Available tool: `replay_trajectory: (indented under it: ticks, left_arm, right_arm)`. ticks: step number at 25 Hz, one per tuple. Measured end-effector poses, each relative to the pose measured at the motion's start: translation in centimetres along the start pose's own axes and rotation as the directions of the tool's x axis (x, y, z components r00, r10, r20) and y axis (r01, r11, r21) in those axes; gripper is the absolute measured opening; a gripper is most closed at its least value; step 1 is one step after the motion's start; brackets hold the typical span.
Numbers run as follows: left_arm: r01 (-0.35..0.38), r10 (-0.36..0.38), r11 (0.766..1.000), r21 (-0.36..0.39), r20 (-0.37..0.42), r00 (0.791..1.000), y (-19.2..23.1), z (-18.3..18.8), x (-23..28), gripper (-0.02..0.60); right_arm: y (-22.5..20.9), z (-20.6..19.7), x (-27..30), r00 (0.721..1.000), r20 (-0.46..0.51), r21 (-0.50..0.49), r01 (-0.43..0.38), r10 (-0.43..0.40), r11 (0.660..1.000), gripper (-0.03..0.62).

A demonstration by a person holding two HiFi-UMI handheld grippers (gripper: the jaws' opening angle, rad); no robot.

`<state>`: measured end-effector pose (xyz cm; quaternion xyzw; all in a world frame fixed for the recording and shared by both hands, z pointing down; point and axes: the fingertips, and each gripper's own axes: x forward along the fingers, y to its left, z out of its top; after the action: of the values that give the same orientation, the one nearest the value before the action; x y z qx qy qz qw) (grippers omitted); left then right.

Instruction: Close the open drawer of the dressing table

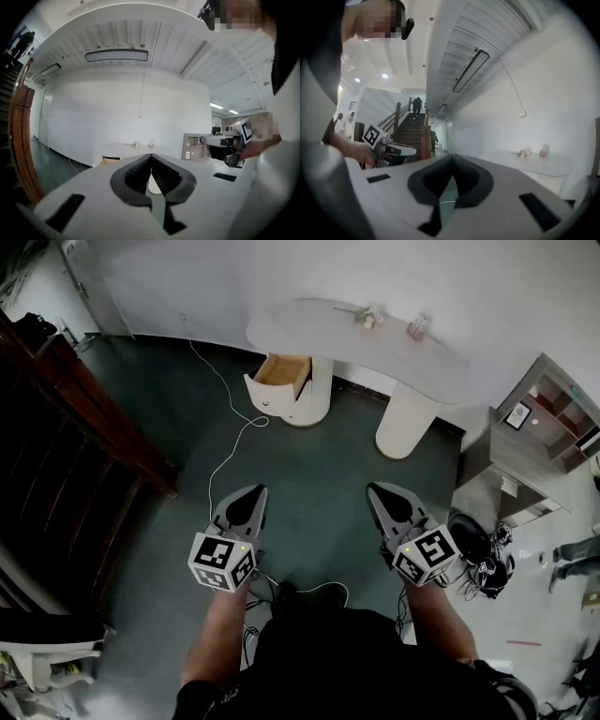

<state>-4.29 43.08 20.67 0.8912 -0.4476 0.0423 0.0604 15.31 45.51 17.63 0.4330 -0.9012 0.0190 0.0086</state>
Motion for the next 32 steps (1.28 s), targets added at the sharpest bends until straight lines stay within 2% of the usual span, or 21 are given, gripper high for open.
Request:
replay_trajectory:
  ticks: [6, 22, 28, 32]
  left_arm:
    - [-0.017, 0.017, 1.0, 0.0, -0.003, 1.0, -0.2, 0.3, 0.4, 0.009]
    - [-0.095, 0.094, 0.995, -0.017, -0.05, 0.994, -4.7, -1.5, 1.0, 0.009]
    - [-0.115, 0.113, 0.993, -0.04, -0.051, 0.992, -3.4, -2.1, 1.2, 0.009]
    - [-0.116, 0.114, 0.991, -0.065, -0.044, 0.993, -2.3, -2.7, 3.1, 0.009]
  right_arm:
    - [-0.7, -0.3, -1.0, 1.0, 0.003, 0.005, 0.0, 0.0, 1.0, 0.003]
    - [-2.4, -3.3, -3.6, 0.993, -0.009, 0.124, -0.114, 0.116, 0.986, 0.005]
    - [-2.1, -4.0, -2.3, 0.989, -0.017, 0.15, -0.143, 0.147, 0.978, 0.005]
    - [-3.1, -4.5, -1.0, 0.985, -0.042, 0.161, -0.159, 0.168, 0.974, 0.006]
